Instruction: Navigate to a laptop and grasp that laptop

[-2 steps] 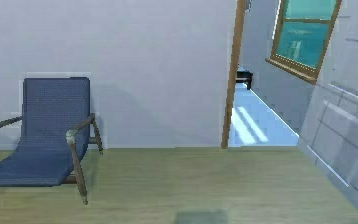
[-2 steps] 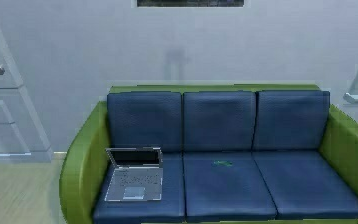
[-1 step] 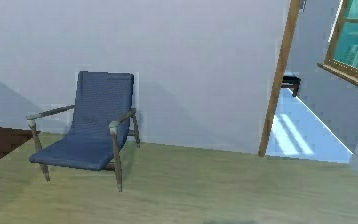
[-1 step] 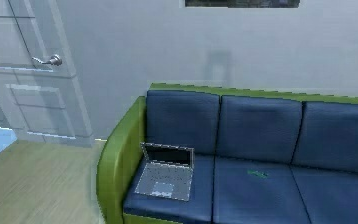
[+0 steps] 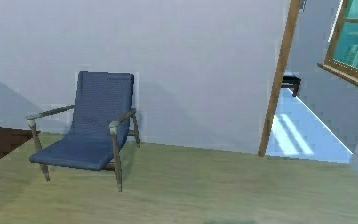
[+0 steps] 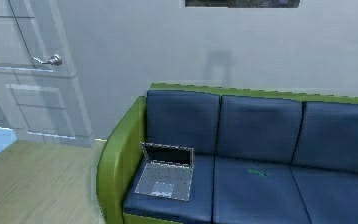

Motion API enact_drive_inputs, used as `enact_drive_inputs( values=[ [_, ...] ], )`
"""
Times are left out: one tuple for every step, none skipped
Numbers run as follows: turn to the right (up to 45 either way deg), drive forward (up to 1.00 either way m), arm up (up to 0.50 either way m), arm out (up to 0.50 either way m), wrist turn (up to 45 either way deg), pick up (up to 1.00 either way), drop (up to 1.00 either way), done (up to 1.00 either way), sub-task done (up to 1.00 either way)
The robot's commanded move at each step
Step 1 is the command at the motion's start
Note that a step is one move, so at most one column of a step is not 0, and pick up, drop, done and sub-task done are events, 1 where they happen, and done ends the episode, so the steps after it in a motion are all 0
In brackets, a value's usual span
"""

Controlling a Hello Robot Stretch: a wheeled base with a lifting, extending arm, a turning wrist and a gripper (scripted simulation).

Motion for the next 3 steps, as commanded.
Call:
enact_drive_inputs(
  values=[
    [0.0, 0.00, 0.00, 0.50, 0.0, 0.00, 0.00, 0.00, 0.00],
    [0.0, 0.00, 0.00, 0.00, 45.0, 0.00, 0.00, 0.00, 0.00],
    [0.0, 0.00, 0.00, 0.00, 45.0, 0.00, 0.00, 0.00, 0.00]
  ],
)
